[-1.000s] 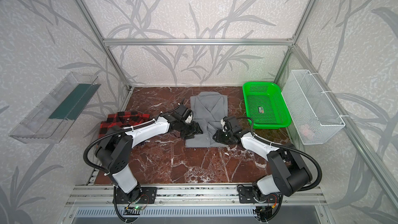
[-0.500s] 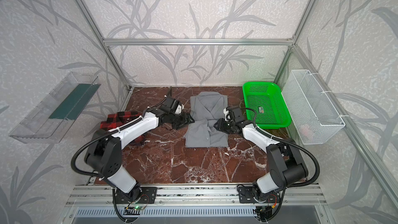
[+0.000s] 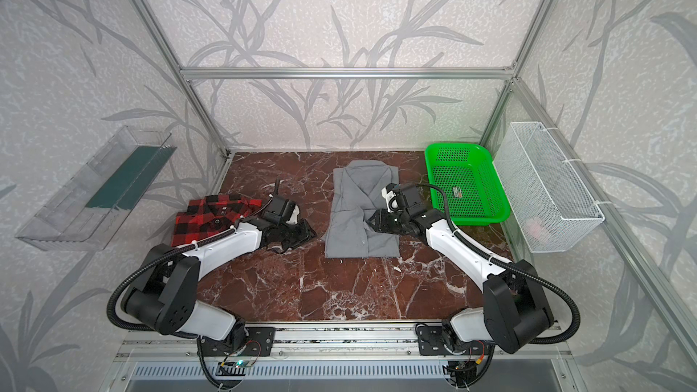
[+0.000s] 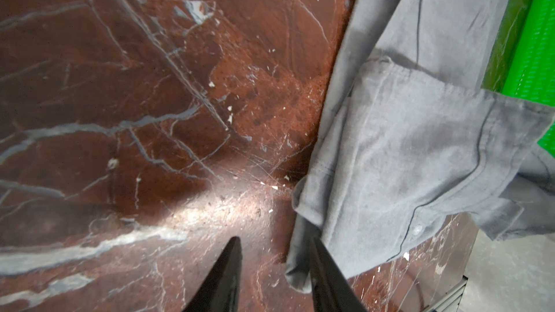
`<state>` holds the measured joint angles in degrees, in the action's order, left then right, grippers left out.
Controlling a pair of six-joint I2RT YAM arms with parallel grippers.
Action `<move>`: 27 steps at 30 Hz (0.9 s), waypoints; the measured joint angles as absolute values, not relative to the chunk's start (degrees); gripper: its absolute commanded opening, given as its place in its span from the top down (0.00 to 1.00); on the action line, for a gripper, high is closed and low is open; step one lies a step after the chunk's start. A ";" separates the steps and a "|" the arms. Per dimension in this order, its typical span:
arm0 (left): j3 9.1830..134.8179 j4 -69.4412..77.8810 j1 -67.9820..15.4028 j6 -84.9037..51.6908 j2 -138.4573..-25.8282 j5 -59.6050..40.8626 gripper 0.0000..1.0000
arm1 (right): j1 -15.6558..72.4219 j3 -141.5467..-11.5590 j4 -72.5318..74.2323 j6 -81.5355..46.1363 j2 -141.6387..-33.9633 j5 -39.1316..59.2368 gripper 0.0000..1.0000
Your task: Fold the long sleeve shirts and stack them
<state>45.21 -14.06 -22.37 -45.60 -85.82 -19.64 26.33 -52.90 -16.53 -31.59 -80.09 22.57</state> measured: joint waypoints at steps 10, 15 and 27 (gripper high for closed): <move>43.16 -9.19 -22.11 -46.46 -86.52 -19.62 0.66 | 26.20 -53.25 -11.94 -34.98 -89.19 23.16 0.70; 42.54 -7.40 -22.11 -47.00 -88.14 -19.99 0.69 | 23.62 -58.37 -9.87 -35.57 -98.48 23.49 0.72; 40.64 -5.26 -22.11 -47.83 -88.92 -21.15 0.68 | 19.92 -78.89 -11.33 -34.28 -110.26 22.68 0.66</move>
